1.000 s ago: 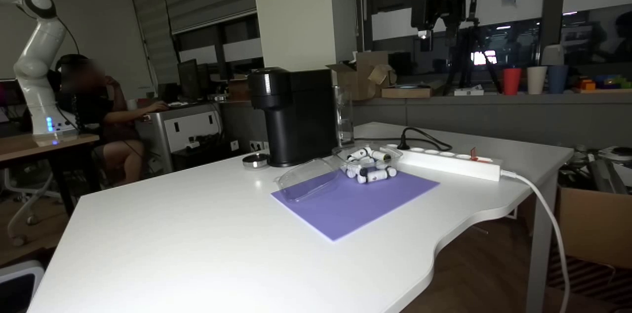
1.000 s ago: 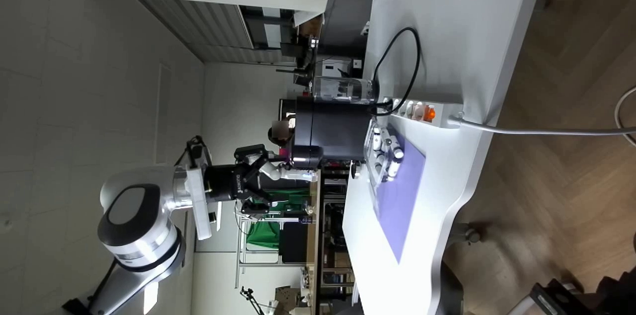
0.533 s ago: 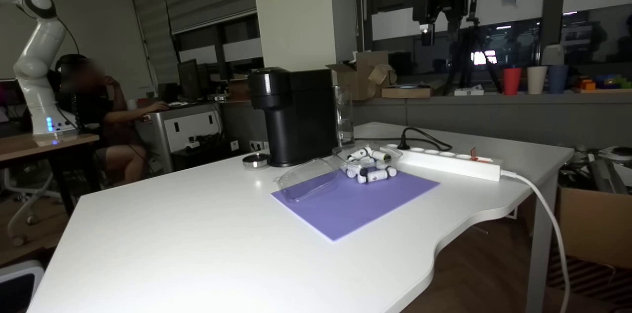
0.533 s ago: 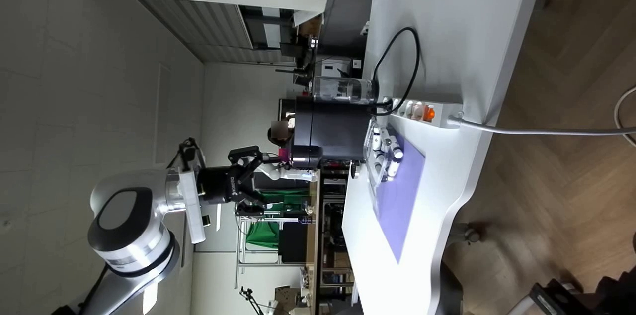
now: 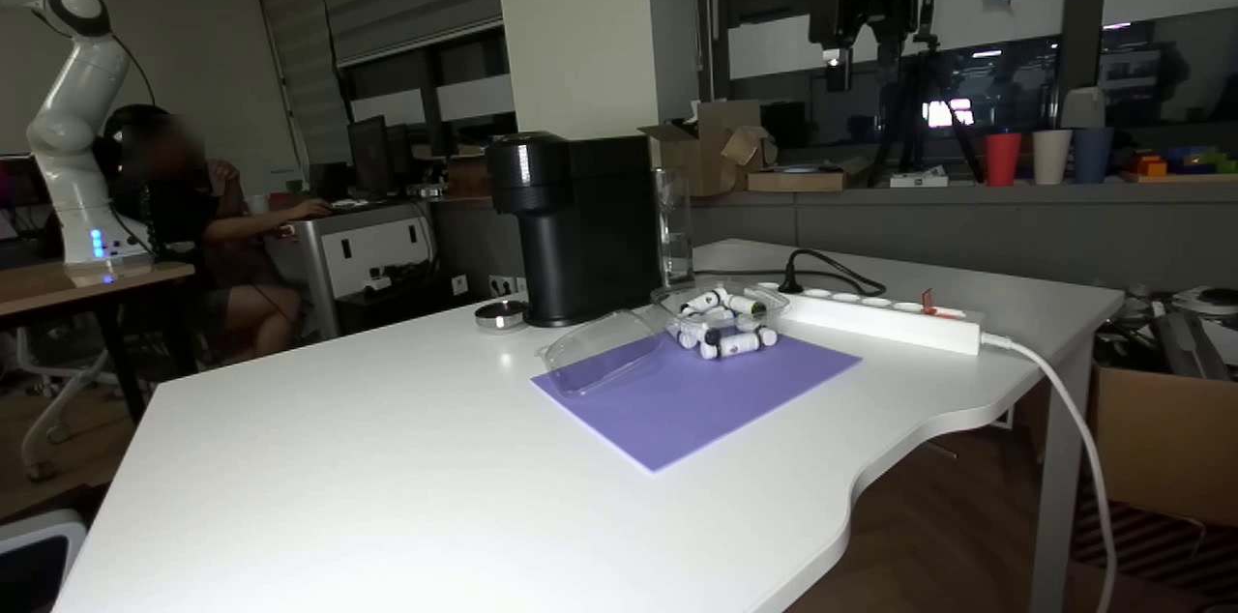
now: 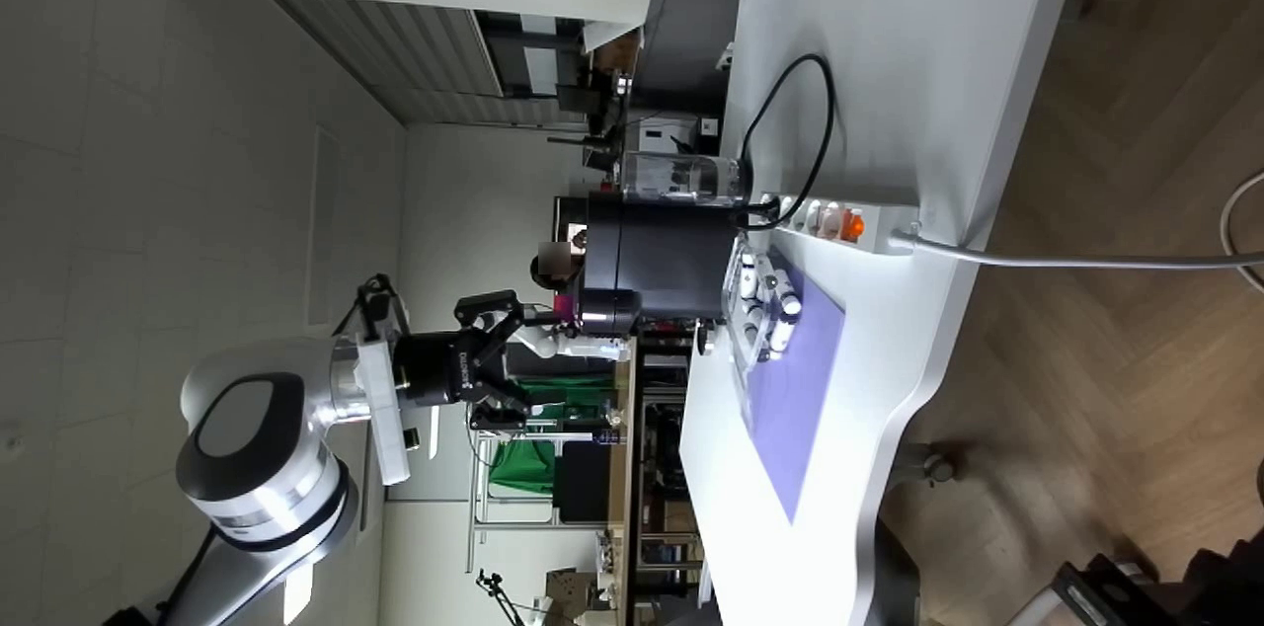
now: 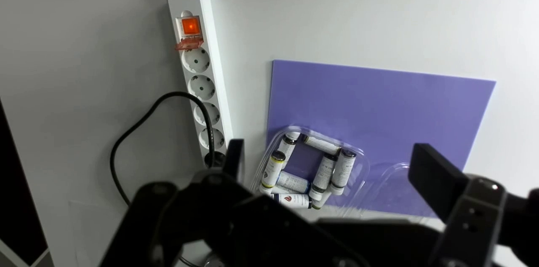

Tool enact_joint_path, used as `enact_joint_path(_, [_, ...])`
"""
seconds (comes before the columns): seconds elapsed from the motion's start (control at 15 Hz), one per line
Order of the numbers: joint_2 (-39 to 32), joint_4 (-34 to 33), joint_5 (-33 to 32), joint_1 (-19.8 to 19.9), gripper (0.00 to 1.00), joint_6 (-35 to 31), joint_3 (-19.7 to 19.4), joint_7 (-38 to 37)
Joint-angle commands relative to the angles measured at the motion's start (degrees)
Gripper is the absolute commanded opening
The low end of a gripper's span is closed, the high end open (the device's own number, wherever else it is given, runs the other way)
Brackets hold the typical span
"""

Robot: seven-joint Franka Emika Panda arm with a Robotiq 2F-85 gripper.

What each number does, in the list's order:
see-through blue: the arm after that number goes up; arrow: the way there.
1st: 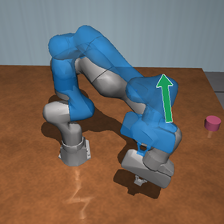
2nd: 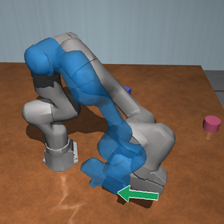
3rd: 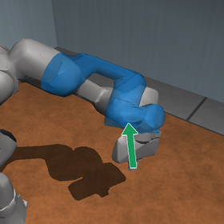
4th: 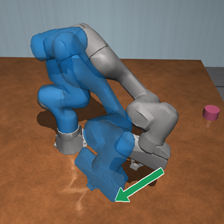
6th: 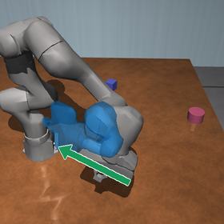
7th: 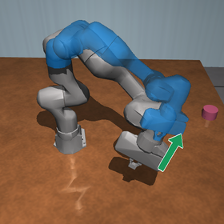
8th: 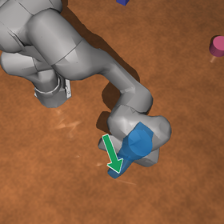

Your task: Pick up one small bottle from the container and put it on the table.

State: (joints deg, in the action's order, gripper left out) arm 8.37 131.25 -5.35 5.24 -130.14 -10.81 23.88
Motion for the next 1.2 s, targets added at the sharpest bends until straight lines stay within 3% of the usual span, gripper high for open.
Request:
enact_joint_path(0.0, [-2.89,-2.48,1.87,0.19,1.0,-2.78,0.1,2.5])
enact_joint_path(0.33, [-13.72,-10.47,5.87,0.17,1.0,-7.63,1.21,9.68])
enact_joint_path(0.53, [-20.96,-16.97,9.5,1.68,1.0,-8.98,3.49,18.78])
enact_joint_path(0.93, [-36.14,-34.16,8.09,5.16,1.0,-5.35,8.35,27.6])
enact_joint_path(1.13, [-42.05,-41.39,5.46,5.8,1.0,0.21,9.95,31.64])
